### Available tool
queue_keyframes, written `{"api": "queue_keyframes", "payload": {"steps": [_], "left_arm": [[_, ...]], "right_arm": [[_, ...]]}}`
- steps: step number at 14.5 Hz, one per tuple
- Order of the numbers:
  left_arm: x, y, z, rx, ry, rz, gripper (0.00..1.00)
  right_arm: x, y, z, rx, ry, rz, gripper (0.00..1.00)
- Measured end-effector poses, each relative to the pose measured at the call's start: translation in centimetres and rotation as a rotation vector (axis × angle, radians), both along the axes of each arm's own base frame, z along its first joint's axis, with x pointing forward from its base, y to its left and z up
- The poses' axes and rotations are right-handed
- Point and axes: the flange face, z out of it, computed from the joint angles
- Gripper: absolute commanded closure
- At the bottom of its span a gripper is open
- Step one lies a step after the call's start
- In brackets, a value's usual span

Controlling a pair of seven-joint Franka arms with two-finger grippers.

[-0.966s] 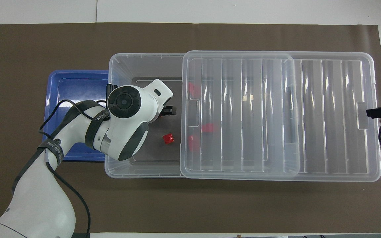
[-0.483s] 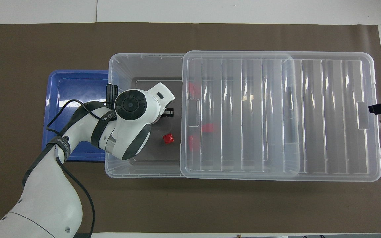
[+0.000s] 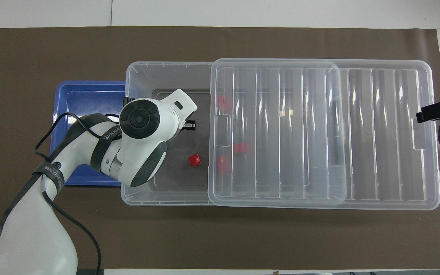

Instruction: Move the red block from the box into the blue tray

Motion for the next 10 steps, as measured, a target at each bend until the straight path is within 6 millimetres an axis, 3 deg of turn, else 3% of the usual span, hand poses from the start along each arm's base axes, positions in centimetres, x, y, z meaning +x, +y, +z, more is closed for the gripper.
{"api": "queue_keyframes", "payload": {"steps": [2,5,10], "left_arm": [[-0.6,1.0,4.3,-0.001,-0.012,0.012,1.0],[-1.5,3.4,9.2,0.006,-0.017,0.034,1.0],[-1.7,10.6,13.2,0.073,0.049,-0.023,1.0]], "right_arm": [[-0.6,1.7,0.7,-0.001,0.019,-0.032,0.0],[-0.8,2.0,0.6,-0.001,0.029,-0.041,0.0],[-0.9,2.7,0.3,-0.001,0.043,-0.029,0.0]]}}
